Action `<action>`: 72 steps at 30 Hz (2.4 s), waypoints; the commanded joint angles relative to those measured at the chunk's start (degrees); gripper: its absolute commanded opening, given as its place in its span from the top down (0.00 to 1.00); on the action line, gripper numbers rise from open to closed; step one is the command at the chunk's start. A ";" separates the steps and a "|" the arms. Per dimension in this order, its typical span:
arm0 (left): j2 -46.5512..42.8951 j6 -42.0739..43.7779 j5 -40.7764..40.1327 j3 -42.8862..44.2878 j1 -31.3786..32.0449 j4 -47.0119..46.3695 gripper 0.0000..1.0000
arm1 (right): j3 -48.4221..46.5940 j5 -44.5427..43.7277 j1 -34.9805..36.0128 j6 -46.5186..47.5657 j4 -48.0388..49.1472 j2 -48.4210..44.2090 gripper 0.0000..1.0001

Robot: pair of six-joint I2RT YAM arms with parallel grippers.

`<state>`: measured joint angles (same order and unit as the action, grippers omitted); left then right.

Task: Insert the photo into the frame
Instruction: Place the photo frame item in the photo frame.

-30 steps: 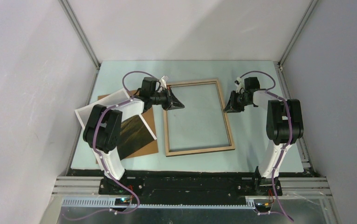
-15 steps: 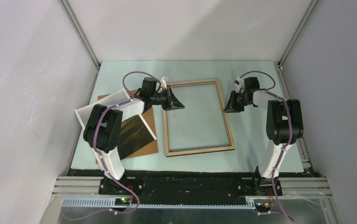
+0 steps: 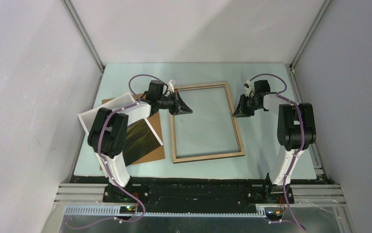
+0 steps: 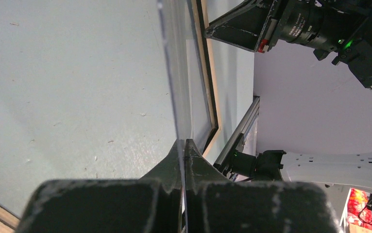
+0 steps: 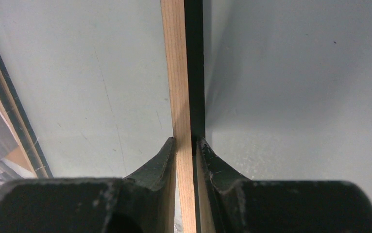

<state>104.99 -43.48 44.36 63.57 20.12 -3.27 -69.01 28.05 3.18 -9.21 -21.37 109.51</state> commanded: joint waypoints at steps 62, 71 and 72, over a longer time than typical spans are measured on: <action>-2.37 -3.91 9.77 1.73 1.51 0.19 1.00 | -4.00 -2.41 -0.68 1.91 -2.07 -0.34 0.80; -2.57 -3.48 9.82 1.52 1.52 0.19 1.00 | -4.57 -3.24 -0.77 2.27 -2.60 0.02 0.81; -2.63 -3.39 9.75 1.50 1.51 0.19 1.00 | -4.86 -3.25 -0.80 2.34 -2.66 0.18 0.81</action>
<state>105.12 -47.03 50.83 65.39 20.51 -2.76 -70.76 25.69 2.61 -7.44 -24.69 109.51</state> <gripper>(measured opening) 0.005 0.205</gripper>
